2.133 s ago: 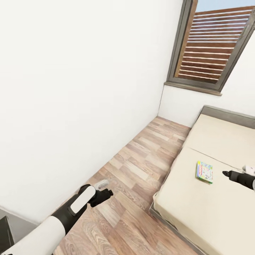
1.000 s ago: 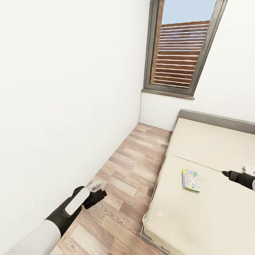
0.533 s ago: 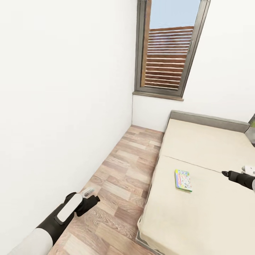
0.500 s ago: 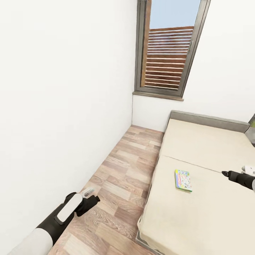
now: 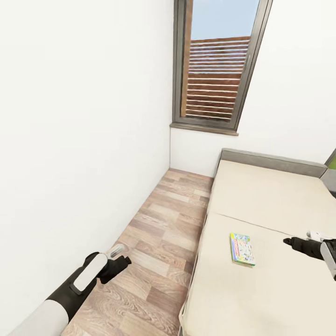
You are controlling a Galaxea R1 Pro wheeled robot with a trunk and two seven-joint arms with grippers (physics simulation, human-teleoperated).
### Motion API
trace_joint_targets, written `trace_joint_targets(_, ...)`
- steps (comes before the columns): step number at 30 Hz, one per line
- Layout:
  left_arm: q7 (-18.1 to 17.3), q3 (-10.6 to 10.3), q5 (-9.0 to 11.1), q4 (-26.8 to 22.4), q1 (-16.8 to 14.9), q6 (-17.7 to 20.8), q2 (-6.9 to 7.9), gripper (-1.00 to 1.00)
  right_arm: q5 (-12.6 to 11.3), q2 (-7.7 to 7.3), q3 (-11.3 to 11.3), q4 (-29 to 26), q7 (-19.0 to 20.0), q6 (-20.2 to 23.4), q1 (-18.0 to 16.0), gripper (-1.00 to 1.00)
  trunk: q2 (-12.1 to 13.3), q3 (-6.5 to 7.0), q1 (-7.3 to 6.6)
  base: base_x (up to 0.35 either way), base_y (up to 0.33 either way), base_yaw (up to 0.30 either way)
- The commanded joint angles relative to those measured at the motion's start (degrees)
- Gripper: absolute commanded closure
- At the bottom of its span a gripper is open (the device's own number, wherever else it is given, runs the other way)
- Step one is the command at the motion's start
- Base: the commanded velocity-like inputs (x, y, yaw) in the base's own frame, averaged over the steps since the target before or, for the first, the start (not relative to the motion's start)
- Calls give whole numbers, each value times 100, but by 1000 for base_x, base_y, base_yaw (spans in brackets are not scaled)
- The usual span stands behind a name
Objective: Put all the toys in the child's room - the three board games (two on the bed and one on the table), the two jigsaw puzzles on the table, and the tennis ball on the table - inside the toy box on the table in the child's room.
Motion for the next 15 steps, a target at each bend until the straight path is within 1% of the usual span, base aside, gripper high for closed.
trace_joint_targets(1, 49, -13, 51, -27, -9, 3, 11, -100, -36, 4, 64, 118, 0, 33, -100, -100, -13, -12, 4, 45, 0, -4)
trace_joint_targets(2, 48, -6, 52, -41, -11, 9, 14, -100, -35, 8, 139, 248, 0, 32, -190, -100, -13, -12, 4, 36, 0, -3)
trace_joint_targets(3, 43, 7, 56, -66, -19, 18, 19, -100, -37, 14, 285, 517, 3, 35, -372, -100, -13, -12, 4, 23, 0, -2)
trace_joint_targets(4, 44, 17, 60, -75, -24, 21, 20, -100, -38, 18, 354, 639, 5, 35, -463, -100, -13, -12, 4, 18, 0, -2)
trace_joint_targets(5, 47, 85, 75, -89, -32, 27, 21, -100, -41, 24, 484, 837, 8, 40, -631, -100, -13, -12, 4, 12, 0, -1)
trace_joint_targets(6, 51, 153, 91, -96, -33, 34, 20, -100, -43, 26, 546, 909, 12, 41, -700, -100, -13, -12, 4, 9, 0, -1)
trace_joint_targets(7, 55, 241, 114, -101, -32, 49, 20, -100, -44, 28, 602, 967, 18, 44, -755, -100, -13, -12, 4, 6, 0, -1)
trace_joint_targets(8, 61, 463, 172, -109, -21, 132, 13, -100, -46, 30, 689, 1040, 91, 49, -835, -100, -13, -12, 4, 5, 0, 0)
trace_joint_targets(9, 65, 555, 192, -112, -18, 179, 8, -100, -47, 30, 720, 1058, 152, 52, -863, -100, -13, -12, 4, 4, 0, 0)
trace_joint_targets(10, 64, 701, 222, -116, -10, 274, 7, -100, -45, 23, 766, 1076, 367, 62, -904, -100, -13, -12, 4, 2, 0, 0)
trace_joint_targets(11, 60, 794, 238, -118, -4, 346, 11, -100, -39, 6, 796, 1063, 662, 77, -930, -100, -13, -12, 4, 2, 0, 0)
trace_joint_targets(12, 57, 826, 232, -119, -2, 369, 11, -100, -36, 0, 808, 1041, 809, 84, -939, -100, -13, -12, 4, 1, 0, 0)
trace_joint_targets(13, 71, 900, 209, -111, 3, 408, 6, -100, -24, -21, 835, 932, 1192, 136, -963, -100, -53, -30, 26, 0, 0, 0)
trace_joint_targets(15, 87, 927, 199, -103, 5, 417, 8, -100, -20, -21, 844, 894, 1326, 232, -972, -100, -133, -66, 70, 0, 0, 0)
